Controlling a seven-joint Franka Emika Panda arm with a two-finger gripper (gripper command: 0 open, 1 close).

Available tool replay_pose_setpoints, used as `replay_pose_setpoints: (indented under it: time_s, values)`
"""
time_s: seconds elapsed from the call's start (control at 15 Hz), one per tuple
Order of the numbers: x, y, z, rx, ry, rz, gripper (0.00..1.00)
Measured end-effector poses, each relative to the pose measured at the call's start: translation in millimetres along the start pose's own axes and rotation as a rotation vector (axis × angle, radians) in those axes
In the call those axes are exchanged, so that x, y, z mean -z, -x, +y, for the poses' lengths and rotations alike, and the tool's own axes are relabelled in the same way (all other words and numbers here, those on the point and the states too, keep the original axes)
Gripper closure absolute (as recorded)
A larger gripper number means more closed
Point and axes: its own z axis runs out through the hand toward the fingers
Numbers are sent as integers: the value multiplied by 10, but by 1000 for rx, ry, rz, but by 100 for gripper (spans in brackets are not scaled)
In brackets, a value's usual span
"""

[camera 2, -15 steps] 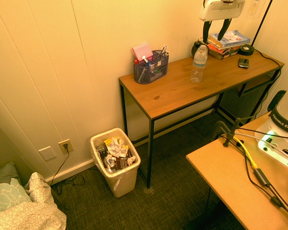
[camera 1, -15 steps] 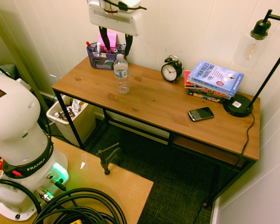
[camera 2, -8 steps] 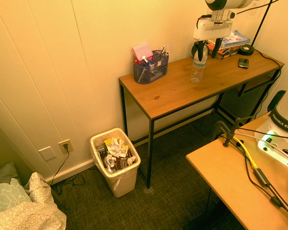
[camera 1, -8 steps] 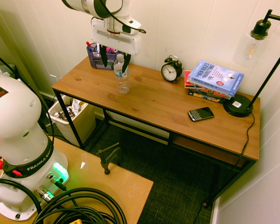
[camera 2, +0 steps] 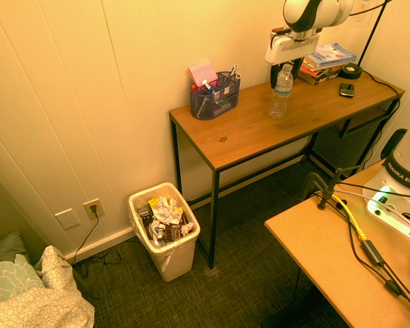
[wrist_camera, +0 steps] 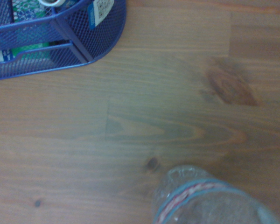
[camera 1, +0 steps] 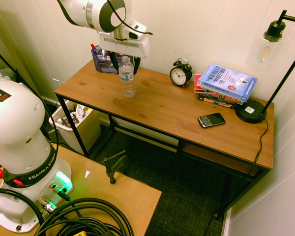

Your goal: Throw the bottle in the trash bin

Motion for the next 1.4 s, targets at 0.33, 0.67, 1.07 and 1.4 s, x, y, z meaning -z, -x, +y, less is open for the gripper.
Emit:
replay_pose_setpoints:
  time_s: [0.33, 0.67, 1.07, 1.4]
  values:
    - [-59, -23, 47, -3, 13, 2, 100]
    - [-45, -22, 45, 1, 11, 1, 100]
    - [270, -44, 164, -1, -38, -3, 100]
    - [1245, 343, 134, 74, -125, 17, 100]
